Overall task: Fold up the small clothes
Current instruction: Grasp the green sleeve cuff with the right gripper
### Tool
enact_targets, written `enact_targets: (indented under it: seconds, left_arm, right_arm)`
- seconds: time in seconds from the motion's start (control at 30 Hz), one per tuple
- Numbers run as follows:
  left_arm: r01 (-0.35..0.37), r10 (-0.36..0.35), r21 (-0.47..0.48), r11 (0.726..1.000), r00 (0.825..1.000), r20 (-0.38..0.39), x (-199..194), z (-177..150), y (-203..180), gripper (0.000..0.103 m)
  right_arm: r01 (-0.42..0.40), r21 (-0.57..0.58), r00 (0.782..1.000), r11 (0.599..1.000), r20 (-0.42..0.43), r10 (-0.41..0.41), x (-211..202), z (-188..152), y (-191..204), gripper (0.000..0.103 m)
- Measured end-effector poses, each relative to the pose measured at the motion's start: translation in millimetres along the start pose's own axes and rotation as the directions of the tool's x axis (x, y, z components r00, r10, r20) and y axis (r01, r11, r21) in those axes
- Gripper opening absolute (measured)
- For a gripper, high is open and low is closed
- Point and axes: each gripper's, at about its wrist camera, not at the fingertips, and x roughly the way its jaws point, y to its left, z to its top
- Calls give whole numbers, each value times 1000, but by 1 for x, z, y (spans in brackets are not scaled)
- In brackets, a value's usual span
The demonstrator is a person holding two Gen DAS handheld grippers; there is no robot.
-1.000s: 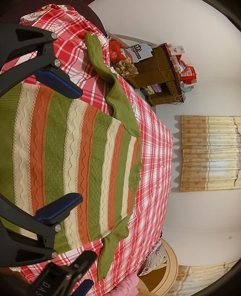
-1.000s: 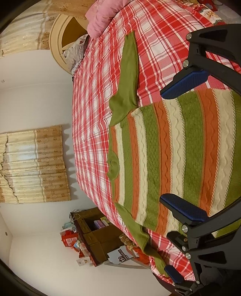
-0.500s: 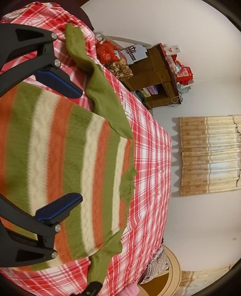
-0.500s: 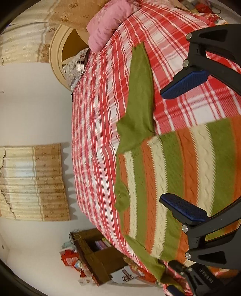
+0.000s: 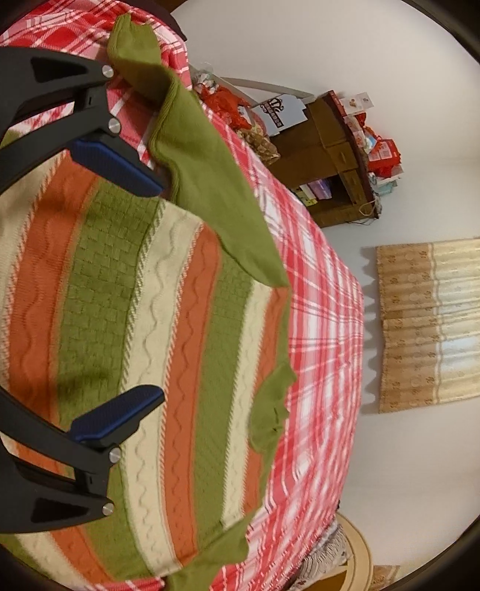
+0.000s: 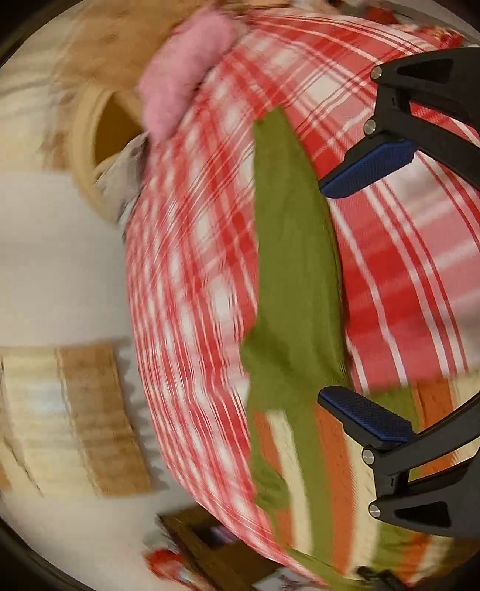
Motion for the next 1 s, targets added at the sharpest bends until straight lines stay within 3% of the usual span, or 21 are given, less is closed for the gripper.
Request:
enact_targets:
  seconds: [0.17, 0.23, 0.33, 0.47, 0.57, 0.77, 0.83, 0.9, 1.0]
  left_arm:
    - [-6, 6, -2, 1000, 999, -31, 13, -12, -7, 103]
    - [-14, 15, 11, 1000, 998, -56, 18, -14, -9, 103]
    - [1, 0, 9, 1000, 998, -70, 20, -13, -9, 103]
    - [55, -57, -27, 998, 994, -95, 23, -16, -5, 103]
    - [69, -73, -43, 997, 993, -96, 27, -15, -4, 103]
    - [57, -59, -31, 998, 994, -90, 30, -11, -9, 103]
    - [61, -63, -34, 998, 994, -87, 31, -10, -7, 103]
    - [62, -65, -36, 997, 994, -83, 31, -11, -7, 103]
    - [66, -69, -39, 997, 994, -79, 31, -11, -6, 103]
  right_arm:
    - [92, 171, 996, 981, -39, -86, 36, 22, -94, 100]
    - [128, 215, 991, 968, -69, -116, 51, 28, -127, 80]
    - [150, 307, 984, 940, -134, -114, 77, 33, -175, 64]
    - [175, 453, 980, 874, -161, -113, 101, 30, -219, 60]
    - [160, 459, 981, 874, -169, -91, 116, 31, -217, 60]
    - [226, 229, 961, 947, -212, -178, 141, 44, -179, 59]
    - [222, 151, 961, 963, -202, -190, 139, 43, -167, 35]
    - [185, 141, 968, 973, -199, -155, 138, 42, -164, 20]
    - [149, 181, 973, 972, -200, -113, 133, 42, -168, 15]
